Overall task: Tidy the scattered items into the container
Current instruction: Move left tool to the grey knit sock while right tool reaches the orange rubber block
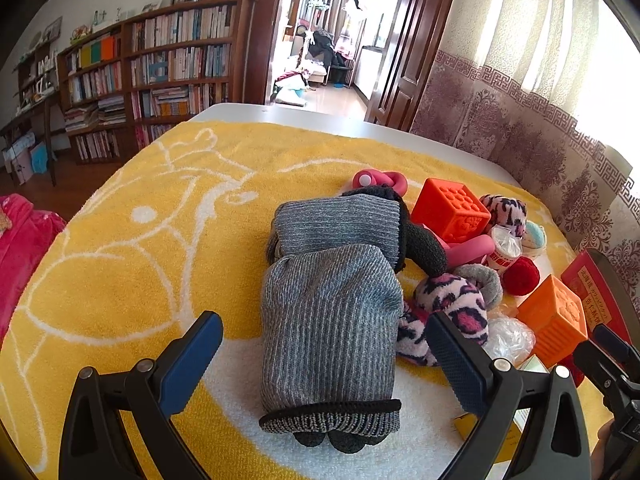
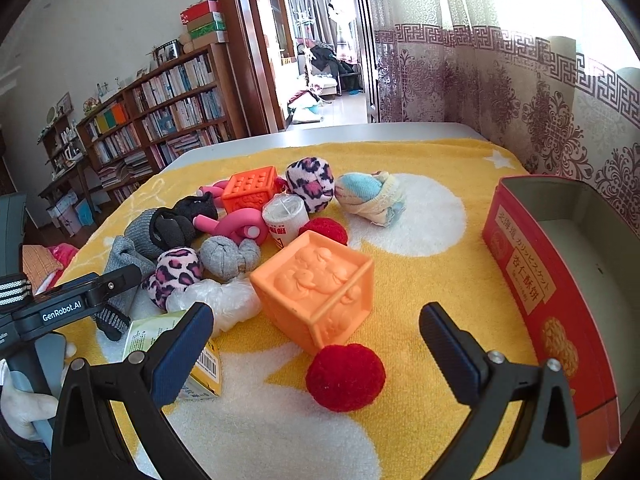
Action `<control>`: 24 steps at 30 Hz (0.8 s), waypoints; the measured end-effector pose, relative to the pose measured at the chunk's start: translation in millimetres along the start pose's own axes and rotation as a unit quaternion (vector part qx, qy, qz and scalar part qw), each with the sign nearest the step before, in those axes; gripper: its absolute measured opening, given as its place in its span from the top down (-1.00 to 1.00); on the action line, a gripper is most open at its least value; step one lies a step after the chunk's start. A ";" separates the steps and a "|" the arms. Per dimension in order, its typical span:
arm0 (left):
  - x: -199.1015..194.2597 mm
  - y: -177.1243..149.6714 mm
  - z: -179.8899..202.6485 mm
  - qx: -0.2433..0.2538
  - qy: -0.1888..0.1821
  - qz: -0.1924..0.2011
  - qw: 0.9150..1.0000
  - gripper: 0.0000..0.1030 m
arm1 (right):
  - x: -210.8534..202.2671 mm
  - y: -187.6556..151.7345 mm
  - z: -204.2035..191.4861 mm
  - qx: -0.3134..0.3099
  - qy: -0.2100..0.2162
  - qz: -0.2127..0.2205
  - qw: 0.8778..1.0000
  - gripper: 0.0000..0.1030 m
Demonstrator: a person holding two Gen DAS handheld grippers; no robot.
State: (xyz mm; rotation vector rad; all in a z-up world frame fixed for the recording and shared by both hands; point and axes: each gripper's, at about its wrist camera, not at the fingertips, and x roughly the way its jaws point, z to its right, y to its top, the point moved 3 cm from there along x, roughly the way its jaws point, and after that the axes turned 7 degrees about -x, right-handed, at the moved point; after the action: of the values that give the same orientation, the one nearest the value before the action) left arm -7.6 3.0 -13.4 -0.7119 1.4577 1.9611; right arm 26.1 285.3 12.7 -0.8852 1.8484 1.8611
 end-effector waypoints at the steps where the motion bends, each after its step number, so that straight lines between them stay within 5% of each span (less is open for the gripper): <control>1: -2.4 0.0 3.2 0.009 0.003 0.007 1.000 -0.99 | -0.5 3.2 4.6 0.004 0.003 0.002 1.000 -1.00; 7: -10.7 0.4 15.9 0.044 0.009 0.034 0.998 -0.99 | -5.6 16.1 9.1 0.015 -0.001 0.011 1.000 -1.00; 21: -3.2 -4.3 21.3 0.060 -0.007 0.011 0.998 -0.98 | 22.7 17.9 -0.4 0.020 -0.011 -0.021 1.000 -1.00; 24: -0.7 -5.5 21.0 0.058 -0.018 -0.001 0.998 -0.79 | 27.0 15.7 3.5 0.028 -0.014 -0.029 0.999 -1.00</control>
State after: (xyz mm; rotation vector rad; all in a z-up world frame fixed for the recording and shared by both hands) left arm -4.5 24.4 -11.0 -0.6237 1.5344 1.8626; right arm -4.6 283.1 6.5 -0.8786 1.8300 1.7686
